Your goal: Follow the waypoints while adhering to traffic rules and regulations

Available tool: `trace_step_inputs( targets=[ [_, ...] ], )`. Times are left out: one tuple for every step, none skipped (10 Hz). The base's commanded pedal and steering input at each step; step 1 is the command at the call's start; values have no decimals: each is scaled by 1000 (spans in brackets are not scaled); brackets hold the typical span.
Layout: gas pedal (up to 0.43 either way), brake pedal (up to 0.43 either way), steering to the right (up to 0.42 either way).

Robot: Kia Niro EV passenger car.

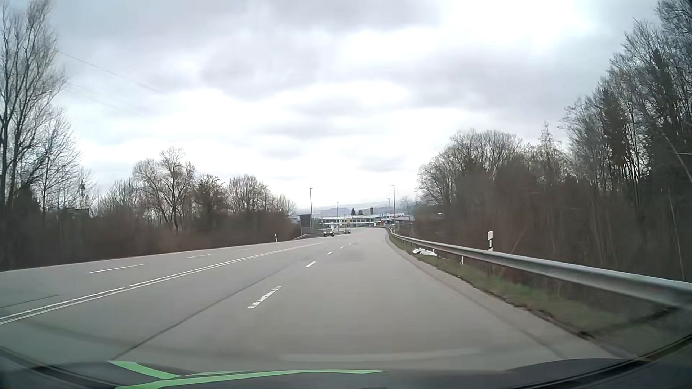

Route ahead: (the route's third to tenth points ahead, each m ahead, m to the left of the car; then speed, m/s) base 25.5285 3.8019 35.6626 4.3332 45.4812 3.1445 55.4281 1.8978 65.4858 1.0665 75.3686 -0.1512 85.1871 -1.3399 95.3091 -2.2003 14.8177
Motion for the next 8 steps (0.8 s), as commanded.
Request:
trace_step_inputs(
  targets=[
    [20,0,10],
    [20,0,10],
    [20,0,10],
    [20,0,10],
    [20,0,10],
    [20,0,10],
    [20,0,10],
    [20,0,10]
  ],
)
